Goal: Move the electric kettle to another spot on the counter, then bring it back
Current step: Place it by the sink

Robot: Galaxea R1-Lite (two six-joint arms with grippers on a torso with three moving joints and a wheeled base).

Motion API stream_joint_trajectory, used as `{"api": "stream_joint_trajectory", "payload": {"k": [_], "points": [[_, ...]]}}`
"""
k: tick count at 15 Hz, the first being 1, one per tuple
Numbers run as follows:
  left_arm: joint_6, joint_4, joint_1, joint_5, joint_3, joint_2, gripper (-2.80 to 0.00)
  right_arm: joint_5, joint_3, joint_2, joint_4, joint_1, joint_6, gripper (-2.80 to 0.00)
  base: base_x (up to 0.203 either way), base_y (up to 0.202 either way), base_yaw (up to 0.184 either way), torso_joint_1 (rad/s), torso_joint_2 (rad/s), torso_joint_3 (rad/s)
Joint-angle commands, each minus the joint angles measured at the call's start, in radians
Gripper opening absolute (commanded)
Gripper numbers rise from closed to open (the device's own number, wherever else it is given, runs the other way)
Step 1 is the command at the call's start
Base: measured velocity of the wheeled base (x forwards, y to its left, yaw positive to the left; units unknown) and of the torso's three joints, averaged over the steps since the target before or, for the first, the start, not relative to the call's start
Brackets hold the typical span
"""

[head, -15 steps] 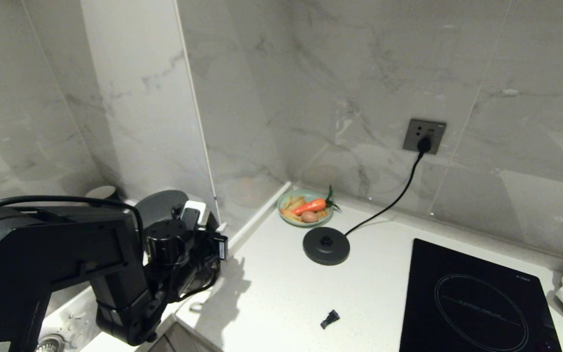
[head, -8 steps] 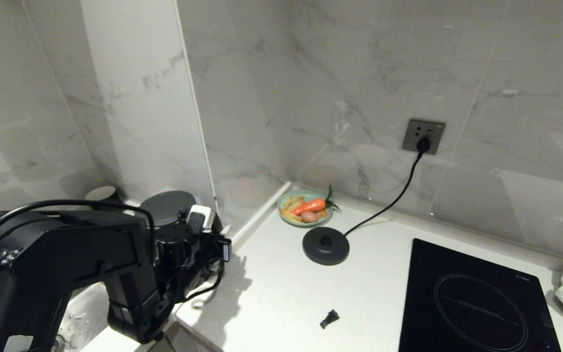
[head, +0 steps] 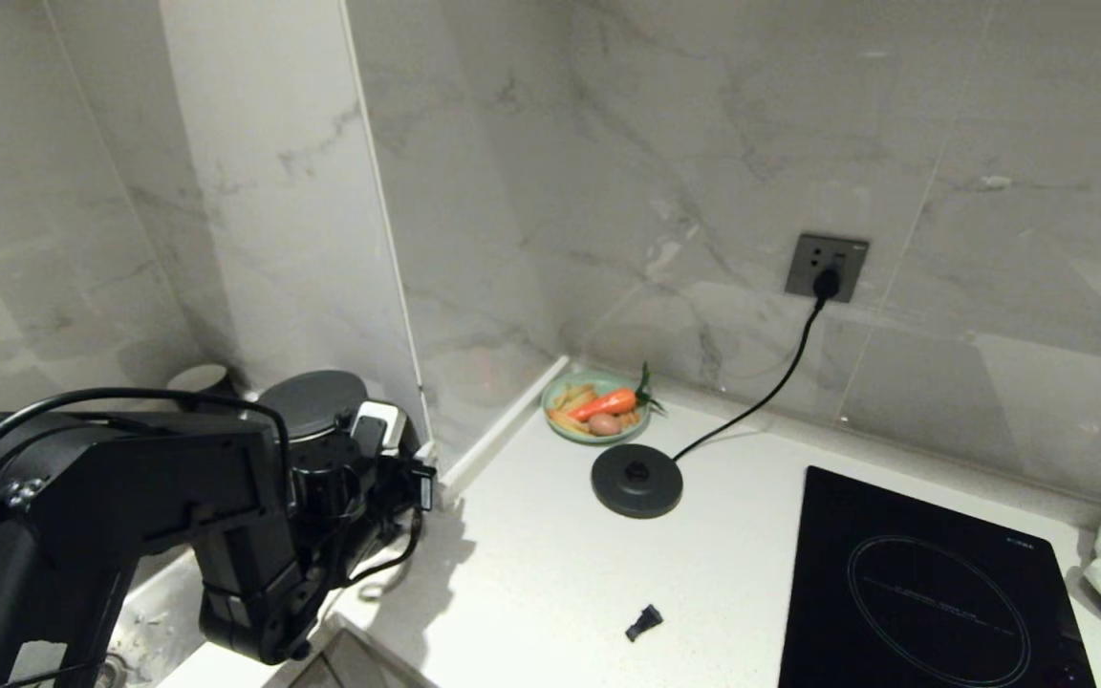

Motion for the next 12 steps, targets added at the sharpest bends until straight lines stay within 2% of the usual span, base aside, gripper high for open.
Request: {"api": "stream_joint_trajectory", "payload": {"k": [1, 12], "points": [[0.001, -0.007, 0.017, 0.0, -0.003, 0.013, -2.8, 0.0, 0.0, 0.002, -0.001, 0.0, 0.0, -2.8, 0.0, 0.0, 0.0, 0.0, 0.0, 0.0], [0.027, -0.007, 0.008, 0.001, -0.02, 0.013, -2.8, 0.0, 0.0, 0.002, -0.001, 0.0, 0.0, -2.8, 0.0, 0.0, 0.0, 0.0, 0.0, 0.0]]}}
